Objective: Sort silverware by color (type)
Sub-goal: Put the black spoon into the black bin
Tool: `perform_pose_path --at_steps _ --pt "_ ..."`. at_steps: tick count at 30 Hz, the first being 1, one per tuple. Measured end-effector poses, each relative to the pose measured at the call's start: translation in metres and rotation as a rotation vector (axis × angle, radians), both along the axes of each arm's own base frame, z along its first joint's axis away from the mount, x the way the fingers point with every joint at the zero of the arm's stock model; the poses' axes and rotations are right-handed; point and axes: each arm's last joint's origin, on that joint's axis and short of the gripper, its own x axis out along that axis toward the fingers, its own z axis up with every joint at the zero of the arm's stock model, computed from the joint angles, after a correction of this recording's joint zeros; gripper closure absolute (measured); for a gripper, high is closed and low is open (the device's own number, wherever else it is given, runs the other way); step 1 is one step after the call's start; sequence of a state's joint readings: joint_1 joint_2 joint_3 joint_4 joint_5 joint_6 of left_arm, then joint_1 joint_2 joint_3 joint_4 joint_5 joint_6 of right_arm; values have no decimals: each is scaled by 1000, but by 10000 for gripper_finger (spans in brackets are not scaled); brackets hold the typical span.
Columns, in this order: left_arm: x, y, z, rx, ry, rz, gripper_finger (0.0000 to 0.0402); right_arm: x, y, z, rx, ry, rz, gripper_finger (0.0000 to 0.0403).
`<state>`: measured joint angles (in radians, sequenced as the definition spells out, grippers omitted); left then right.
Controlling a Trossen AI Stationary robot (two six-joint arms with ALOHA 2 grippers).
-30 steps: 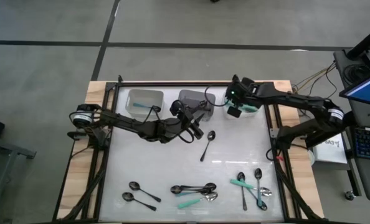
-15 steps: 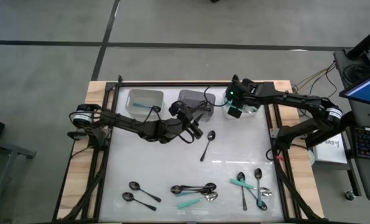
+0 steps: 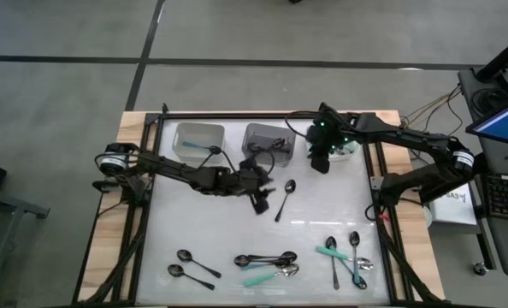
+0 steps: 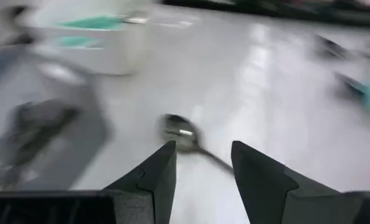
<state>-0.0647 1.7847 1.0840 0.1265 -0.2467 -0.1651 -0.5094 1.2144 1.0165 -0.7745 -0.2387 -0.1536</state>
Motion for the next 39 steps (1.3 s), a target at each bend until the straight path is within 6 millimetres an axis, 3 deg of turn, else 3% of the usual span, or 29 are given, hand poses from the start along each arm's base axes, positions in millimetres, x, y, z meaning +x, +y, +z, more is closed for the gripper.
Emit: perform_pose_path --at_steps 3,12,21,30,39 --pt "2 -2 -7 5 28 -51 265 0 3 -1 25 5 21 293" --pt "7 -3 -32 -71 78 5 265 2 18 -4 10 55 151 293" --pt "1 -11 -41 -85 167 -4 265 15 54 -12 -47 65 408 300" --pt "-3 -19 -40 -22 195 36 265 43 84 -31 -127 36 665 300" --pt "-27 -39 -46 49 380 131 265 73 90 -71 -157 70 797 300"
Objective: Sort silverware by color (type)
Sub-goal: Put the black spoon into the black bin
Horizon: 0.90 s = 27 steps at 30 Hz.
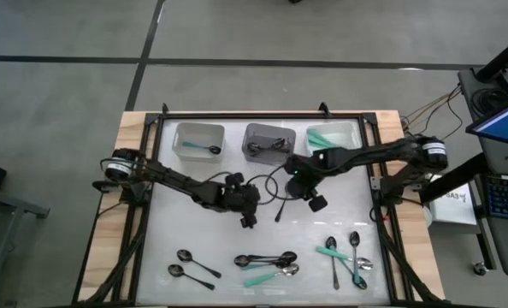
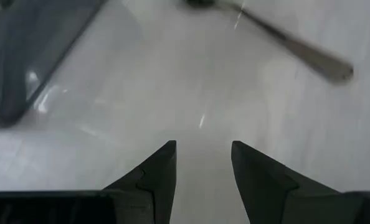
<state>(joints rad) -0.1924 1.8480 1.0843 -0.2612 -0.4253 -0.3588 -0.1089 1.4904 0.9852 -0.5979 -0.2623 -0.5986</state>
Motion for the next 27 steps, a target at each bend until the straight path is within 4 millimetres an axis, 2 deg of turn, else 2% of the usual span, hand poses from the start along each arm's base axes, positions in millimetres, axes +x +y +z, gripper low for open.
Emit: perform_pose_path --at_steps 6,16,27 --pt "-18 -24 1 70 72 25 265 16 -2 -16 3 43 4 300" --pt "-52 -51 6 159 108 190 265 33 -4 -36 -30 76 110 300" --pt "-62 -68 7 151 63 224 265 42 -5 -37 -56 9 146 302"
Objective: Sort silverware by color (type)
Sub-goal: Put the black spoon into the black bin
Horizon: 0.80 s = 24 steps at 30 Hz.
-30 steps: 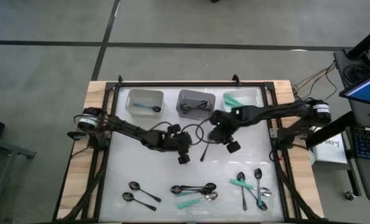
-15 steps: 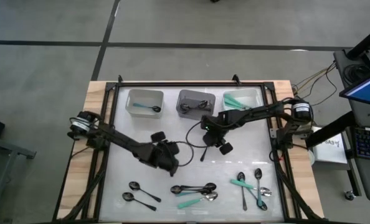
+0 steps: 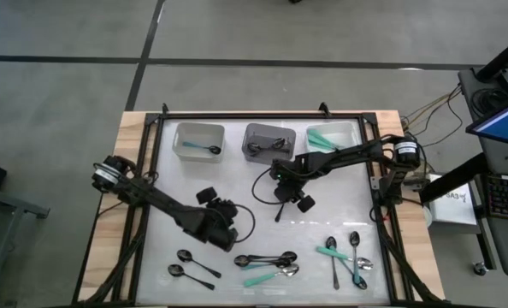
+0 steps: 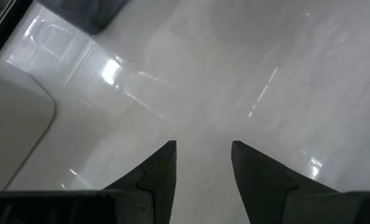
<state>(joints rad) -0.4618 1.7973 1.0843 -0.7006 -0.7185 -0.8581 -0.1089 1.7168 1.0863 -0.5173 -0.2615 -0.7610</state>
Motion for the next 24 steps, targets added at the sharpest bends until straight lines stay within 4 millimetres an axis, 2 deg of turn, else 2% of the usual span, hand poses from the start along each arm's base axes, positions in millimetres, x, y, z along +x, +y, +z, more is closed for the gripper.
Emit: perform_pose_path --at_steps 11,24 --pt "-4 -7 0 -3 -10 -3 265 -3 0 -4 5 18 -7 321" --pt "-6 -9 0 -5 -11 5 265 -10 1 -16 14 19 -31 316"
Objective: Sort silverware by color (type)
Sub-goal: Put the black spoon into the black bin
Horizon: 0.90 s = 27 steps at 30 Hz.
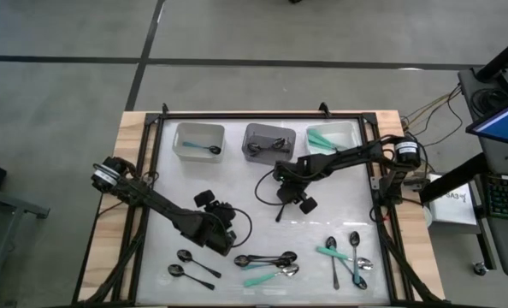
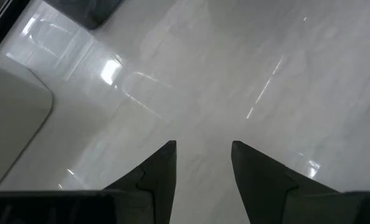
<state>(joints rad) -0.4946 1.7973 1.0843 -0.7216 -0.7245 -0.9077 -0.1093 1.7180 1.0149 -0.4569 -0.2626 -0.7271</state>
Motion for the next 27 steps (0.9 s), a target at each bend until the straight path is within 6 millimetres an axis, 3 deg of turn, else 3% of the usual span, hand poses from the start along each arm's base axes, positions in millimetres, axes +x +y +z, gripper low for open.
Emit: perform_pose_path --at_steps 7,14,20,27 --pt "0 0 0 1 -2 1 265 3 0 1 4 -36 -22 337" --pt "0 1 1 21 -14 4 265 2 0 -1 24 -23 -69 386" --pt "0 1 1 21 -15 4 265 2 0 1 33 -20 -97 392" --pt "0 1 1 20 -17 7 265 5 -1 29 22 -112 -92 393"
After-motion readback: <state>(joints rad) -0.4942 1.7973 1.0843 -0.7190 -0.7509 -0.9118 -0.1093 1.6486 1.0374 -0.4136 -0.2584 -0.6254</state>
